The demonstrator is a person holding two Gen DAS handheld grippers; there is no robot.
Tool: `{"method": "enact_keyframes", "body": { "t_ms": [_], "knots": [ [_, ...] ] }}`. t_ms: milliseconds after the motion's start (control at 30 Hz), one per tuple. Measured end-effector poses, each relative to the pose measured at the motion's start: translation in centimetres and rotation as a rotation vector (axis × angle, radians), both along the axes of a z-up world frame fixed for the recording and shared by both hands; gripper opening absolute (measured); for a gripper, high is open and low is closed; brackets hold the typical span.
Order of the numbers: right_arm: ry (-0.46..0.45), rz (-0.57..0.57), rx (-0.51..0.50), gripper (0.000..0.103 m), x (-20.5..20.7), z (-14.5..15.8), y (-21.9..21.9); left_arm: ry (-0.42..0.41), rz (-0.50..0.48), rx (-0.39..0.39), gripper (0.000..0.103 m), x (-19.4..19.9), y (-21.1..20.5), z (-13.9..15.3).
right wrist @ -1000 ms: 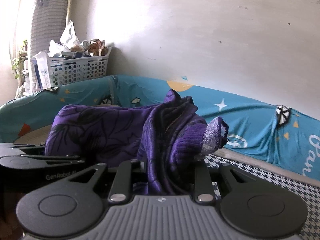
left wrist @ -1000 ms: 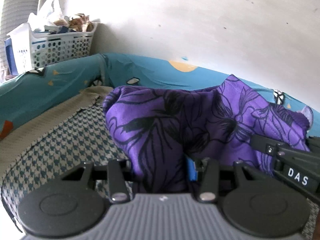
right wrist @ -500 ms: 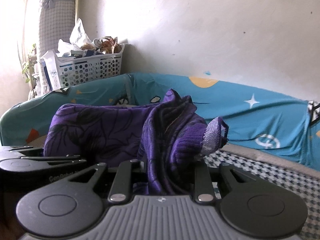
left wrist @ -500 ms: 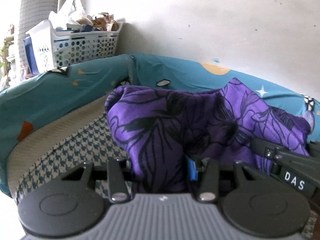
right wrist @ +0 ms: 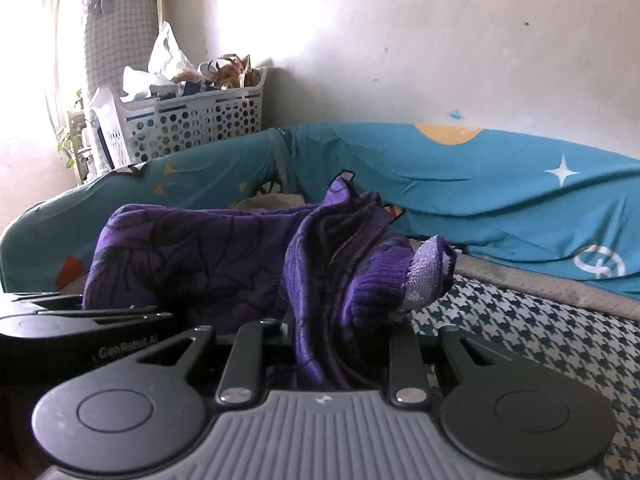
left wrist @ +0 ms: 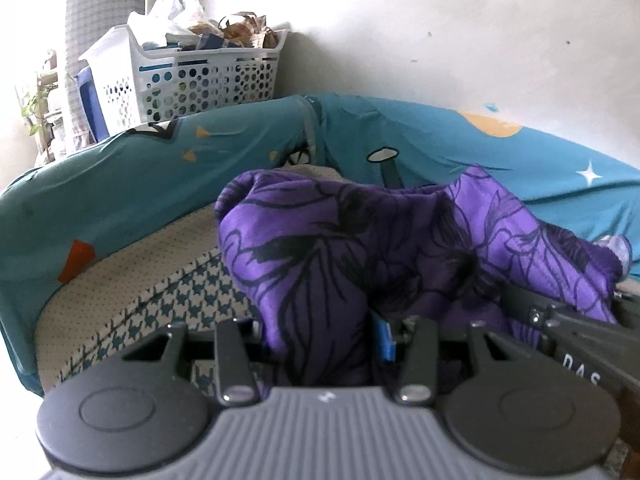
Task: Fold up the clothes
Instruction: 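Lift both tools off the purple bundle and pull back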
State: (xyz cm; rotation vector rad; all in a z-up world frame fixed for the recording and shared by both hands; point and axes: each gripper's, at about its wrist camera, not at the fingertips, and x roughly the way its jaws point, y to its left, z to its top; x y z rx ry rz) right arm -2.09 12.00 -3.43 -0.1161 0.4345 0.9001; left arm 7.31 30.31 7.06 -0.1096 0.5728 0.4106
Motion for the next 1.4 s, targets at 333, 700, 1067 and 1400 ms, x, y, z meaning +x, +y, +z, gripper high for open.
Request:
{"method": "enact_keyframes", "body": {
  "t_ms": [333, 700, 1067, 1400],
  "knots": [
    [0.013, -0.012, -0.040, 0.025, 0.9, -1.8, 1.5, 0.031, 0.022, 0.037, 0.043, 1.4, 0.6, -1.8],
    [0.007, -0.110, -0.094, 0.042, 2.4, -2.6, -0.7, -0.025, 0.203, -0.077, 0.082, 0.6, 4.3, -1.6],
    [-0.030, -0.097, -0.070, 0.042, 1.3, -0.7, -2.6, -0.001, 0.317, -0.148, 0.083, -0.7, 6.9, -2.2],
    [0.007, -0.018, -0.097, 0.039, 0.3, -2.5, -0.5, 0.019, 0.358, -0.141, 0.088, -0.8, 7.3, -3.1]
  ]
}}
